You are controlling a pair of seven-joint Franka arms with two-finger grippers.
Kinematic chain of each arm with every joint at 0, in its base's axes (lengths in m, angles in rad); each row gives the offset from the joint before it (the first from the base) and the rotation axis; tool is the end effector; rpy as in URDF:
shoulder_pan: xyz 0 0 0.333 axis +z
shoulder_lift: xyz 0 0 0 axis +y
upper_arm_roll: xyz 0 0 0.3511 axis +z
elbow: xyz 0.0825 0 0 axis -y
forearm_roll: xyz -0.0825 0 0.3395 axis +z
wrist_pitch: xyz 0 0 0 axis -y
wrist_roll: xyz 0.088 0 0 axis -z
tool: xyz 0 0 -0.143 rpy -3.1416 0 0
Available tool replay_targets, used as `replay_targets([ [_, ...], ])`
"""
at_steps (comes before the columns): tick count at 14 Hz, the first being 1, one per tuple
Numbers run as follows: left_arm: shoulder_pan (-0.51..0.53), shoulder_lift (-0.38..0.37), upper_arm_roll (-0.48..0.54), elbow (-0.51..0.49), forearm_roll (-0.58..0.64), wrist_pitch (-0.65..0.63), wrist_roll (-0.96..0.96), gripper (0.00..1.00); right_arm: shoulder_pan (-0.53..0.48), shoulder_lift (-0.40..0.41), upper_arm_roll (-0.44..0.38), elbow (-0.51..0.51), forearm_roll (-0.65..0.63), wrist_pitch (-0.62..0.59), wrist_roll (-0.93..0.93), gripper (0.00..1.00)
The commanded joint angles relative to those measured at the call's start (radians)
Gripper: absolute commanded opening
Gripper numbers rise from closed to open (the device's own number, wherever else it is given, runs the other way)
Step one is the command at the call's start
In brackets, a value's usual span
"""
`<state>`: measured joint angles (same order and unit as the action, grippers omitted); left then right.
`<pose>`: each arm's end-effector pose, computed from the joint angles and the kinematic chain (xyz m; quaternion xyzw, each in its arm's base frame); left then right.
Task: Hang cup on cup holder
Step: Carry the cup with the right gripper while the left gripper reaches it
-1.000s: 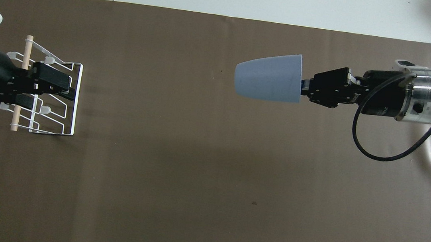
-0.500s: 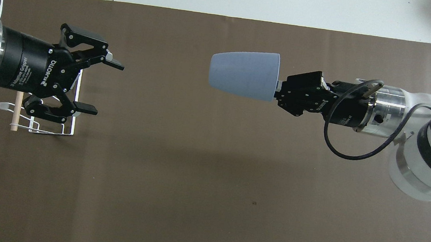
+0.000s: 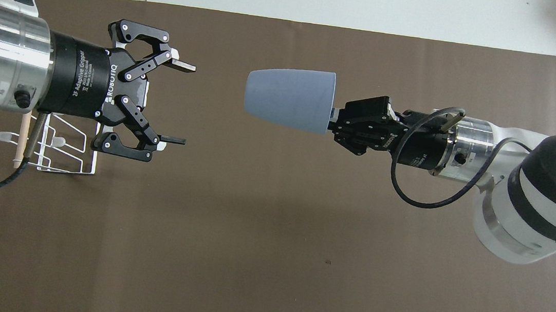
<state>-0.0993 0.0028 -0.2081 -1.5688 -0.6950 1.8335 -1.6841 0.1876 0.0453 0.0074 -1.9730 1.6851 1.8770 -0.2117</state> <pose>0.4973 -0.2351 0.6776 0.6914 0.6267 -0.2167 0.2868 0.5283 0.2155 0.5638 -0.7056 0.1349 0.0412 0.6944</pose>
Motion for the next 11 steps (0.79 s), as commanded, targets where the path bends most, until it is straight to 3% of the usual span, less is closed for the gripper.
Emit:
replay_targets([
  [1, 0.000, 0.087, -0.033, 0.090, -0.020, 0.020, -0.123, 1.00, 0.030, -0.033, 0.003, -0.037, 0.031, 0.057, -0.009, 0.00],
  [8, -0.026, 0.166, -0.071, 0.145, -0.049, 0.039, -0.219, 1.00, 0.039, -0.035, 0.002, -0.041, 0.031, 0.071, -0.011, 0.00],
  [11, -0.065, 0.166, -0.071, 0.144, -0.040, 0.041, -0.232, 1.00, 0.039, -0.033, 0.002, -0.041, 0.031, 0.071, -0.011, 0.00],
])
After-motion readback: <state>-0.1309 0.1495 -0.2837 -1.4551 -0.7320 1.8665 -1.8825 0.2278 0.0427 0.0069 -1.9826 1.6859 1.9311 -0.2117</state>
